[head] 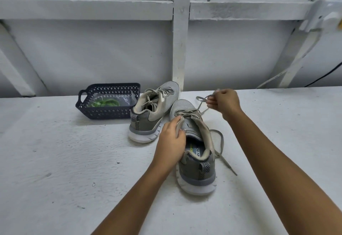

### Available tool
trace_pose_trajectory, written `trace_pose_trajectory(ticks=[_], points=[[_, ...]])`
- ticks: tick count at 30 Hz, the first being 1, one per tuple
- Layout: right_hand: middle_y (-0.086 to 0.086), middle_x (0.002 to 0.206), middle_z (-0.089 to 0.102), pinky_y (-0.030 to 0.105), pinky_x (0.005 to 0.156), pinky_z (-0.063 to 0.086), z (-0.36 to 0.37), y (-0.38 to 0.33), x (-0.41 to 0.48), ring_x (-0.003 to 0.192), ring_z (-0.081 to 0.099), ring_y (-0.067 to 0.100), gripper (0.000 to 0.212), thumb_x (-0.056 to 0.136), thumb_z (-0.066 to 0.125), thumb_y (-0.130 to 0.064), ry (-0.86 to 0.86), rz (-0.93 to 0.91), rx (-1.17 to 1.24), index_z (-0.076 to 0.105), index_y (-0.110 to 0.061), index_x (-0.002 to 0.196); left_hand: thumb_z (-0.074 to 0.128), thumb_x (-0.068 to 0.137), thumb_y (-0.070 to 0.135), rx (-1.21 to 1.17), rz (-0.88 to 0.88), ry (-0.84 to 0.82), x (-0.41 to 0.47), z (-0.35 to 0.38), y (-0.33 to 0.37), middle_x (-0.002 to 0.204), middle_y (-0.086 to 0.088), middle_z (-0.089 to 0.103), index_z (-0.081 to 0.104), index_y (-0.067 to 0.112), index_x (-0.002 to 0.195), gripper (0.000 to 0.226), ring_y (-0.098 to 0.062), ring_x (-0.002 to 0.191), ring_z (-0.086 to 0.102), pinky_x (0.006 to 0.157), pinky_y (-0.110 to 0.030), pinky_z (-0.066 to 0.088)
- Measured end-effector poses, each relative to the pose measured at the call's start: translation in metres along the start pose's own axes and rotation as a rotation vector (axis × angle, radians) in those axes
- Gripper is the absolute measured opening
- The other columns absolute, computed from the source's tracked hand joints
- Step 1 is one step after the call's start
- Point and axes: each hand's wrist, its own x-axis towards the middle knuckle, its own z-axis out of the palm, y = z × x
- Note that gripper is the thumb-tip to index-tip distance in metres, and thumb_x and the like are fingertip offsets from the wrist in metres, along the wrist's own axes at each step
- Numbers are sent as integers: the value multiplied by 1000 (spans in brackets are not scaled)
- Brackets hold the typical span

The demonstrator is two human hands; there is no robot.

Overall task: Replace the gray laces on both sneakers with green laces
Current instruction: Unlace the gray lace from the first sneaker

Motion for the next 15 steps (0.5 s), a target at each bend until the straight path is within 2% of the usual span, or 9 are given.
trace_pose_trajectory(ticks=[2,4,6,9,10,12,13,15], points=[[11,67,57,22,45,53,-5,-3,4,47,60,15,32,101,40,-17,96,-35,70,50,-7,73,43,94,9,10,1,0,0,0,-1,139,0,47,45,17,138,45,-11,126,43,93,-9,24],[10,68,58,22,47,54,-6,-1,0,54,59,18,28,100,44,-19,70,-15,47,55,-6,78,43,94,9,16,-1,1,0,0,-2,139,0,47,45,17,138,45,-11,126,43,94,-9,24],[9,68,59,22,47,51,-7,6,-11,56,58,16,23,98,48,-18,-22,32,-125,61,1,96,43,94,11,20,2,-11,0,0,-2,140,1,46,45,18,138,45,-11,127,42,95,-11,24],[14,78,65,29,55,53,-9,17,-30,61,61,18,33,96,50,-18,-117,12,-458,59,5,118,45,96,22,67,11,-53,4,-3,-4,141,3,44,44,21,139,43,-11,129,40,97,-15,26],[16,83,67,34,62,56,-10,19,-39,66,63,21,33,96,51,-19,-123,-38,-536,60,3,119,46,97,29,92,26,-63,5,-4,-5,140,3,45,45,21,138,43,-11,129,41,98,-17,26],[14,90,69,44,79,55,-11,17,-60,82,66,26,28,94,51,-23,-109,-176,-604,65,-3,108,42,95,49,94,59,-73,6,-8,-4,133,2,53,51,22,133,47,-12,125,46,99,-21,32],[11,90,70,43,81,53,-11,14,-72,86,65,25,26,94,51,-25,-111,-234,-598,68,-6,100,38,94,55,65,65,-69,8,-11,-3,126,1,58,56,22,128,50,-13,120,50,96,-23,36],[4,86,68,32,75,48,-11,8,-95,87,61,20,29,95,49,-32,-128,-289,-592,68,-10,93,33,97,49,18,24,-60,16,-17,3,113,-2,64,59,18,118,45,-16,109,56,83,-25,38]])
